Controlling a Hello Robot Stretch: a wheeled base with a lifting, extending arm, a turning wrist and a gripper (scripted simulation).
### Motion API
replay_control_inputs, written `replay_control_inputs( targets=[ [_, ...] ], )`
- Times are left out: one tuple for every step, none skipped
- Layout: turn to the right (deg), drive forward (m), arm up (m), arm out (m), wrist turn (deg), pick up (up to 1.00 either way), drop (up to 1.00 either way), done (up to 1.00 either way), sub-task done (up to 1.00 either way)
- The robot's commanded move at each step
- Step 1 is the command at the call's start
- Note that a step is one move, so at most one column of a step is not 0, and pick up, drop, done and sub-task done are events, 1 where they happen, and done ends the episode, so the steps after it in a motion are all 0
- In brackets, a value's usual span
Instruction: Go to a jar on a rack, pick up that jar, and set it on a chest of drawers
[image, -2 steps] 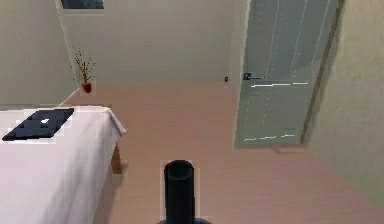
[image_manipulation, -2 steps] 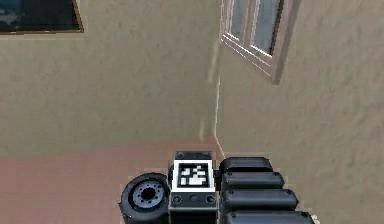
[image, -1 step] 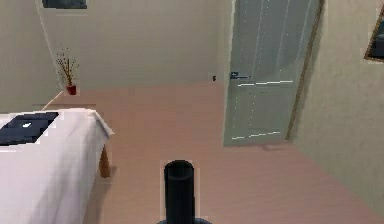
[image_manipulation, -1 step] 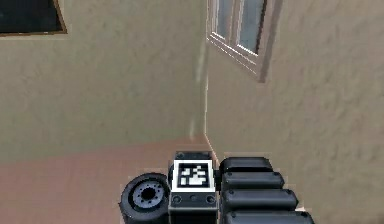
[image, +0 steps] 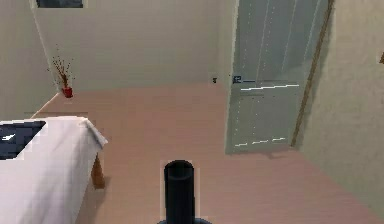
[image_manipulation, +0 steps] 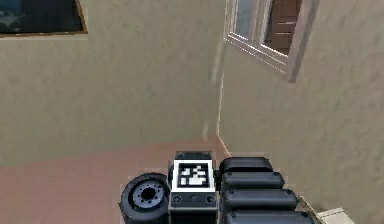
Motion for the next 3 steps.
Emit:
replay_control_inputs(
  targets=[
    [42.0,0.00,0.00,0.00,0.0,0.00,0.00,0.00,0.00],
    [-27.0,0.00,0.00,0.00,0.0,0.00,0.00,0.00,0.00],
    [18.0,0.00,0.00,0.00,0.0,0.00,0.00,0.00,0.00]
  ],
)
